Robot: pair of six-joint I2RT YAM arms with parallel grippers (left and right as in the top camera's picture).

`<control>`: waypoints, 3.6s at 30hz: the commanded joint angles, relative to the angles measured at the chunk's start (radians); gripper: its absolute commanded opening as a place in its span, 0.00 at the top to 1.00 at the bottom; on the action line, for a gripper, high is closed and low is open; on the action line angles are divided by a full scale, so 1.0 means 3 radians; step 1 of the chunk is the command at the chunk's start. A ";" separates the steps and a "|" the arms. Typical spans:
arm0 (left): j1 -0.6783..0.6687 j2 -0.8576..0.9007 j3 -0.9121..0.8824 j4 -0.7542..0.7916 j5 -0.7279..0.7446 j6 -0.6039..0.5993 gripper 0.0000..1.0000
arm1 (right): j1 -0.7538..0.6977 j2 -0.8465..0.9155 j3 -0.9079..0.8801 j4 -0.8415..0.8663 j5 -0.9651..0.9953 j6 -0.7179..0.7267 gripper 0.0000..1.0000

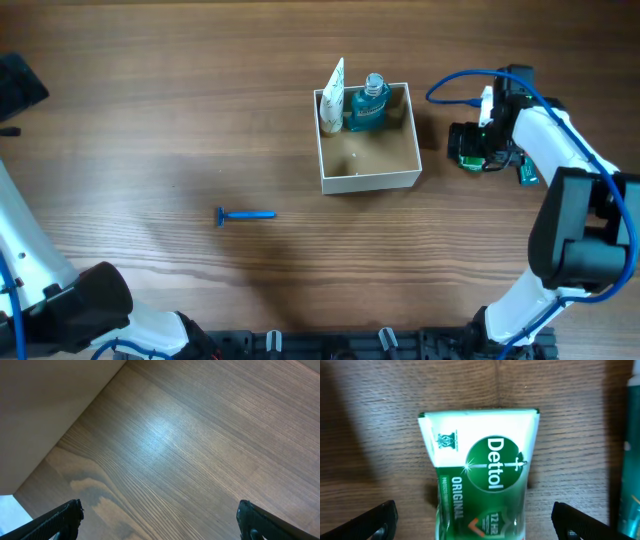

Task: Pack container
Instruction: 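Lower the right gripper onto the green Dettol soap bar and close, then lift the Dettol soap and carry it over the box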

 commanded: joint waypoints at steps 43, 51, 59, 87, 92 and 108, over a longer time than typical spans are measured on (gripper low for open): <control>0.0017 0.0010 0.0022 -0.0003 0.0019 -0.0058 0.00 | -0.0014 0.0296 0.0051 0.0165 0.0090 0.0214 0.67; 0.0017 0.0010 0.0022 -0.0003 0.0018 -0.0058 0.00 | -0.0014 0.0290 0.0334 0.0032 -0.0018 0.0220 0.80; 0.0017 0.0010 0.0022 -0.0003 0.0018 -0.0058 0.00 | -0.0010 0.0161 0.1016 -0.0490 -0.0556 0.0221 0.80; 0.0017 0.0010 0.0022 -0.0003 0.0019 -0.0058 0.00 | 0.0890 -0.1158 0.2200 -0.2505 -0.0849 0.0894 0.78; 0.0017 0.0010 0.0022 -0.0003 0.0018 -0.0058 0.00 | 0.1236 -0.1141 0.2031 -0.2504 -0.0375 0.1108 0.75; 0.0017 0.0010 0.0022 -0.0003 0.0019 -0.0058 0.00 | 0.1456 -0.0795 0.1212 -0.1609 -0.0322 0.1399 0.75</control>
